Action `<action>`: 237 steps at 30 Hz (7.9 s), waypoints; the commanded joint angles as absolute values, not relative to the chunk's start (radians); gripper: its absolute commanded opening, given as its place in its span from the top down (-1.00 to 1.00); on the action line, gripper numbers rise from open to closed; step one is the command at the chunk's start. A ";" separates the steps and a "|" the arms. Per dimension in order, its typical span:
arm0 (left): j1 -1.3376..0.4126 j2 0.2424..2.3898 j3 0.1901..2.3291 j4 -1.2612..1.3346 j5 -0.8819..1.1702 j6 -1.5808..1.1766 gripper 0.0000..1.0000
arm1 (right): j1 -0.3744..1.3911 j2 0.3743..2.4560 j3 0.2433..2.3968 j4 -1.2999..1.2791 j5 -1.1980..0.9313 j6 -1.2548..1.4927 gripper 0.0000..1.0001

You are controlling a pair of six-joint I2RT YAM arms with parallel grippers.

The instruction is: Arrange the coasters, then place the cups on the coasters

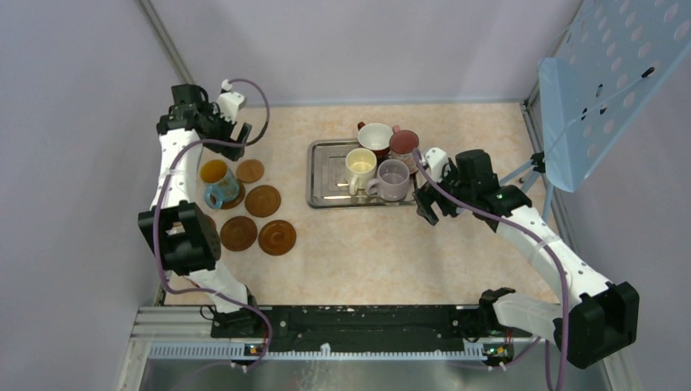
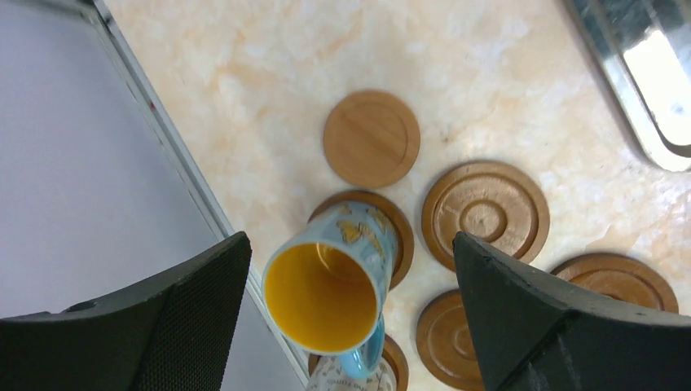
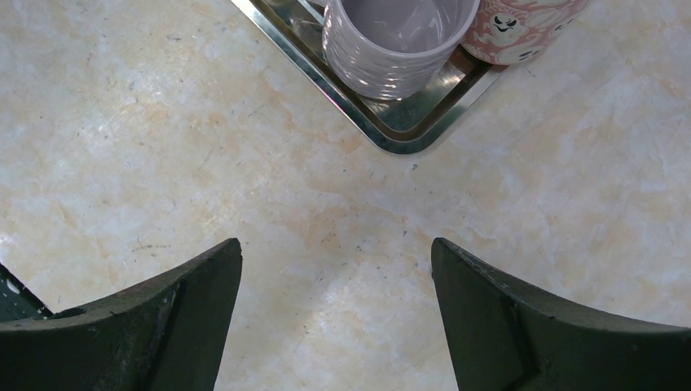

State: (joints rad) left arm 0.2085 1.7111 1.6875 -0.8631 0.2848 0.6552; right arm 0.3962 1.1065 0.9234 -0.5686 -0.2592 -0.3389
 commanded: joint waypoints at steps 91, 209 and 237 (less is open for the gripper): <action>-0.373 2.013 1.887 -0.689 0.373 0.397 -0.60 | 0.394 1.159 1.004 -0.500 -0.192 -0.281 -0.71; 0.275 1.318 0.975 -0.429 0.555 0.634 1.00 | 0.331 1.087 0.955 -0.524 -0.267 -0.265 -0.68; 0.295 1.345 0.781 -0.354 0.462 0.741 0.24 | 0.331 1.086 0.951 -0.528 -0.263 -0.267 -0.68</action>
State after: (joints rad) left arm 0.2882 1.3441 0.7910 -0.3782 0.4862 0.7303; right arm 0.3309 1.0878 0.9218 -0.5411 -0.2531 -0.2749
